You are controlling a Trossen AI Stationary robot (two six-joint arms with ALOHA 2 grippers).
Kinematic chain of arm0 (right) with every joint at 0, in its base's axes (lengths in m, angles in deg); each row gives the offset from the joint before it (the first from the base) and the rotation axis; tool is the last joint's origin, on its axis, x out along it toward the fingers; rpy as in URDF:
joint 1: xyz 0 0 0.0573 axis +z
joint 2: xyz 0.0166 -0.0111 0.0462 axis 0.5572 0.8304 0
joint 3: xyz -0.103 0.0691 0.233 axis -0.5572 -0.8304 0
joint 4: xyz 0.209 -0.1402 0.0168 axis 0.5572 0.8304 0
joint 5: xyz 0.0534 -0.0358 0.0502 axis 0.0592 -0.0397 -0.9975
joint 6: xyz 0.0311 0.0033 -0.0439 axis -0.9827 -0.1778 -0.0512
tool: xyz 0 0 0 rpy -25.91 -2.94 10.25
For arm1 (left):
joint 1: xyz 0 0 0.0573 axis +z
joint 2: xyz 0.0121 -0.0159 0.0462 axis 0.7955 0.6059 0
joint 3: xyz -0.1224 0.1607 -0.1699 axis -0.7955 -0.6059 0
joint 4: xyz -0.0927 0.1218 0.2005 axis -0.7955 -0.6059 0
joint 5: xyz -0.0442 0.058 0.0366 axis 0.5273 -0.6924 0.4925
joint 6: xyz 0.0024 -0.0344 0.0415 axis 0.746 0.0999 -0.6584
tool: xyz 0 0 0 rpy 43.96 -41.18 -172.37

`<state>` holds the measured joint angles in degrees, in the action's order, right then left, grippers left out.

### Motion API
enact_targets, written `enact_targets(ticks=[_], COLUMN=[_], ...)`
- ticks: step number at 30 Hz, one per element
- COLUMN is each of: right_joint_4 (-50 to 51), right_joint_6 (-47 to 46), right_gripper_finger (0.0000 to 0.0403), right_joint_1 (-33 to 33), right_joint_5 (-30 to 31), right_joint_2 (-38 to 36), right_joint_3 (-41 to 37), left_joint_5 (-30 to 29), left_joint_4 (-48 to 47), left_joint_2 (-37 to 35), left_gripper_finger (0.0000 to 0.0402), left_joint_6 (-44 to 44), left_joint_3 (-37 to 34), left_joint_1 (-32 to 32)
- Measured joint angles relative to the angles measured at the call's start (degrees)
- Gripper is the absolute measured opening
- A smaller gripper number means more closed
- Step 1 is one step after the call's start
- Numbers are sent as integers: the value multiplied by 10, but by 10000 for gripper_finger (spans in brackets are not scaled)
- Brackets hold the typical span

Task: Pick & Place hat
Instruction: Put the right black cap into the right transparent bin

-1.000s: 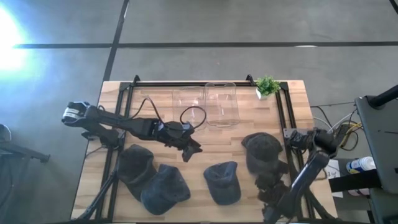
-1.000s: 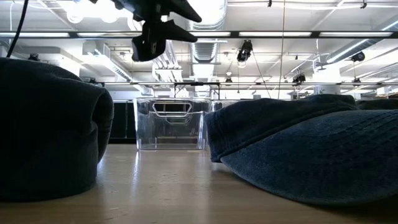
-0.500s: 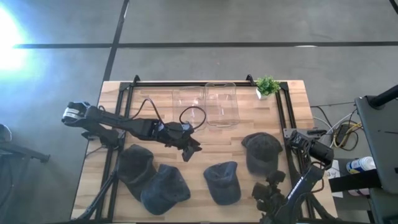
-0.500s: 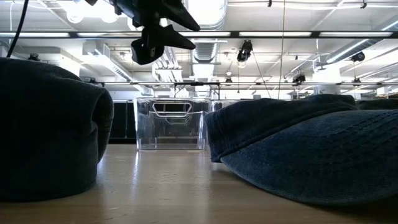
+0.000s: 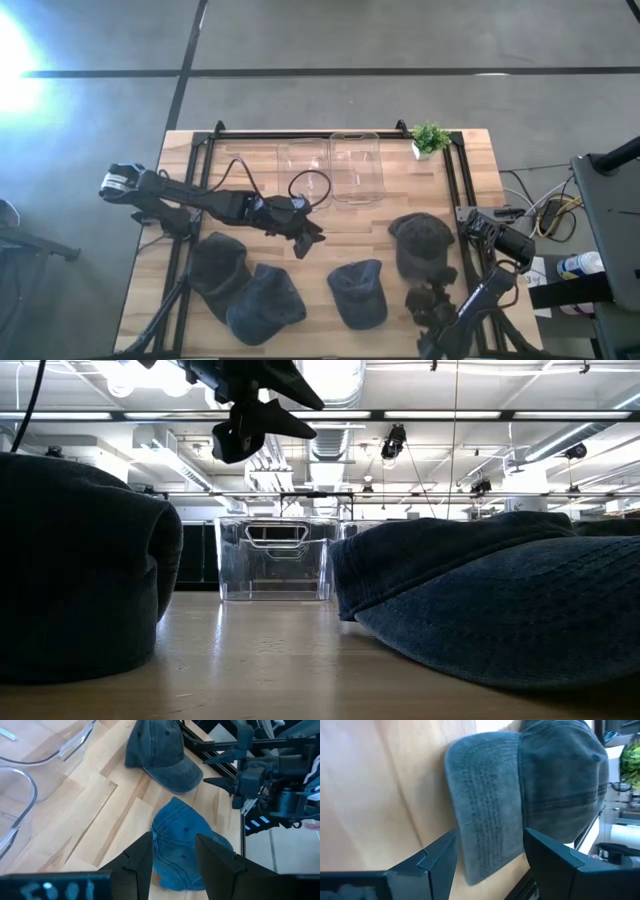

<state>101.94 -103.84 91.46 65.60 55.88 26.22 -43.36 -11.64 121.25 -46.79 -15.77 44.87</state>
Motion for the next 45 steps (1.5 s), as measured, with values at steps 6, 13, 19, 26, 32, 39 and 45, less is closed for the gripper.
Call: enact_targets(ticks=[6,13,19,26,32,39,45], right_joint_4=[-51,-57,-57,-58,-59,-61,-60], right_joint_6=[35,48,69,79,47,14,8], right_gripper_finger=[219,219,219,219,219,180,120], right_joint_1=[-8,-18,-26,-37,-48,-54,-56], right_joint_5=[26,28,64,92,103,121,121], right_joint_2=[0,0,-1,-1,-1,-1,-1], right_joint_3=[-34,-69,-84,-93,-99,-111,-124], left_joint_5=[-1,-6,-27,-37,-51,-51,-51], left_joint_4=[12,16,16,18,19,19,19], left_joint_2=[0,0,0,0,0,0,0], left_gripper_finger=[140,140,140,140,140,140,140], left_joint_6=[0,3,8,9,20,21,21], left_joint_3=[0,0,0,0,0,0,0], left_joint_1=[0,0,0,0,1,0,1])
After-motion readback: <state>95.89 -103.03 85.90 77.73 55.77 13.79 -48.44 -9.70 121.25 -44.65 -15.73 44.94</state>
